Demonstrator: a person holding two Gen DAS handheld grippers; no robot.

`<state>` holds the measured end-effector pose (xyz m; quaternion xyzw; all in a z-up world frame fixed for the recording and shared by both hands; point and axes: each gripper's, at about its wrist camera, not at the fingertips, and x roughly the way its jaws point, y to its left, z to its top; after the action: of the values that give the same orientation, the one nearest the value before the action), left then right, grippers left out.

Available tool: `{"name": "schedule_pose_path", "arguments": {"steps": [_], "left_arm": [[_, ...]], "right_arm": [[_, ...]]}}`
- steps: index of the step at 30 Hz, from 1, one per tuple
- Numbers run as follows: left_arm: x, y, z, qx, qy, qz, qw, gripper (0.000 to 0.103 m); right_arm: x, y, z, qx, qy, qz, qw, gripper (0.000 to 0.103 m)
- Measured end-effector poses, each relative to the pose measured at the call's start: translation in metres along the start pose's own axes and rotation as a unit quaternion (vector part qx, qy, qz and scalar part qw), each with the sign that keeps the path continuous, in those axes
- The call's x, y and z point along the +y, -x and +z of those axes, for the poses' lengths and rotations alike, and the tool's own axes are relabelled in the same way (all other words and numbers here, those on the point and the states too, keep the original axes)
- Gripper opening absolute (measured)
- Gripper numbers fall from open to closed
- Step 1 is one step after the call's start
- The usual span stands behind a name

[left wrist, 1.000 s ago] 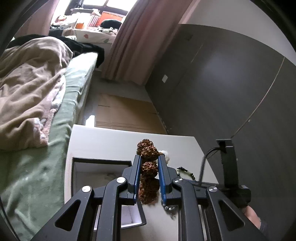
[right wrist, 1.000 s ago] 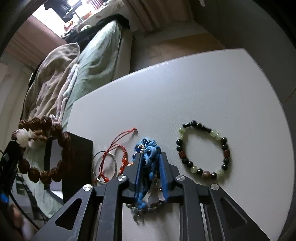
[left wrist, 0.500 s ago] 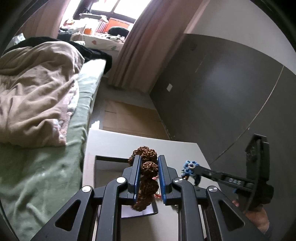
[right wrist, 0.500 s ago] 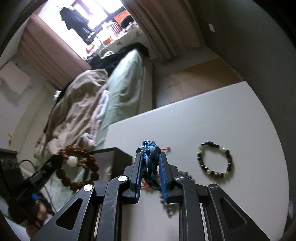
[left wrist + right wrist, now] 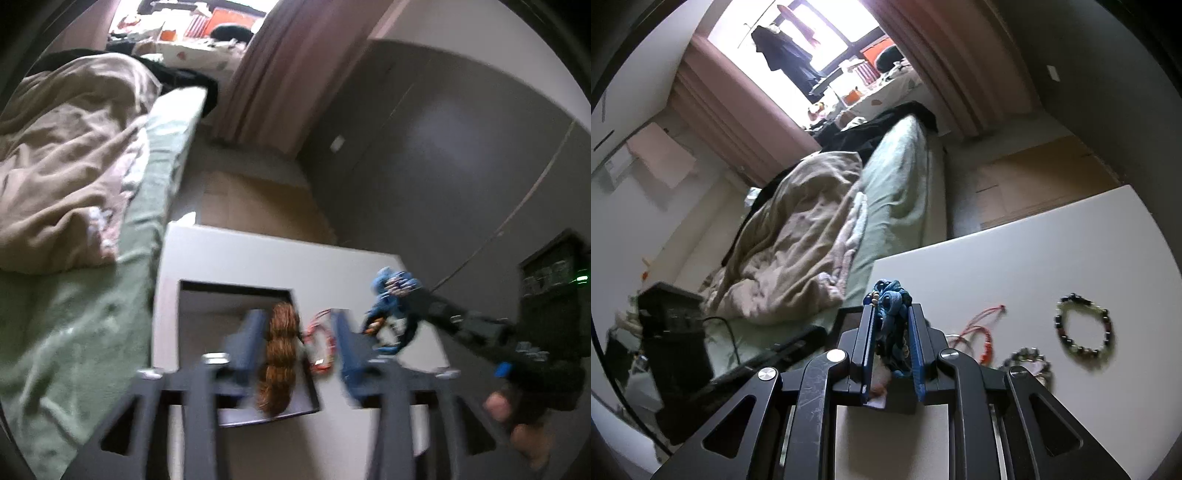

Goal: Organize jewelry
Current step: 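Drop the brown bracelet into the box with the left tool while the right tool drops the blue bracelet in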

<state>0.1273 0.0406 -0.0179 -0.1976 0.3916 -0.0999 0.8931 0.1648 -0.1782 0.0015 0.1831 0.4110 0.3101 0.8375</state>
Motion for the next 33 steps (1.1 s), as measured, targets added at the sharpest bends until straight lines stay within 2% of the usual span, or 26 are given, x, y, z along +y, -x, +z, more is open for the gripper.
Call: {"name": "schedule_pose_path", "arguments": {"steps": [1, 3, 15, 17, 18, 20, 24, 26, 28, 33], "left_arm": [[0.004, 0.000, 0.000, -0.002, 0.007, 0.013, 0.9999, 0.078], [0.013, 0.006, 0.002, -0.019, 0.021, 0.027, 0.9993, 0.086], [0.037, 0.029, 0.013, -0.058, 0.046, 0.067, 0.9950, 0.088], [0.041, 0.031, 0.014, -0.061, 0.051, 0.067, 0.9946, 0.088], [0.042, 0.032, 0.015, -0.063, 0.052, 0.069, 0.9943, 0.088], [0.043, 0.033, 0.015, -0.064, 0.052, 0.075, 0.9937, 0.088], [0.042, 0.033, 0.014, -0.062, 0.045, 0.079, 0.9940, 0.088], [0.040, 0.032, 0.013, -0.059, 0.040, 0.079, 0.9943, 0.088], [0.036, 0.031, 0.012, -0.055, 0.034, 0.078, 0.9948, 0.088], [0.024, 0.028, 0.008, -0.052, 0.020, 0.070, 0.9960, 0.088]], "right_arm": [[0.002, -0.001, 0.000, 0.000, 0.000, 0.004, 1.000, 0.019], [0.004, -0.004, -0.001, 0.002, -0.002, 0.011, 1.000, 0.019], [0.021, -0.033, -0.006, 0.031, -0.019, 0.063, 0.997, 0.019], [0.025, -0.045, -0.009, 0.047, -0.024, 0.072, 0.996, 0.022], [0.026, -0.053, -0.010, 0.061, -0.024, 0.073, 0.995, 0.027], [0.025, -0.066, -0.013, 0.082, -0.028, 0.062, 0.994, 0.060], [0.011, -0.063, -0.011, 0.083, -0.045, 0.044, 0.995, 0.073], [0.006, -0.054, -0.007, 0.069, -0.045, 0.035, 0.996, 0.089], [0.001, -0.043, -0.005, 0.057, -0.042, 0.023, 0.997, 0.095], [-0.014, -0.027, -0.003, 0.058, -0.048, -0.002, 0.997, 0.098]]}}
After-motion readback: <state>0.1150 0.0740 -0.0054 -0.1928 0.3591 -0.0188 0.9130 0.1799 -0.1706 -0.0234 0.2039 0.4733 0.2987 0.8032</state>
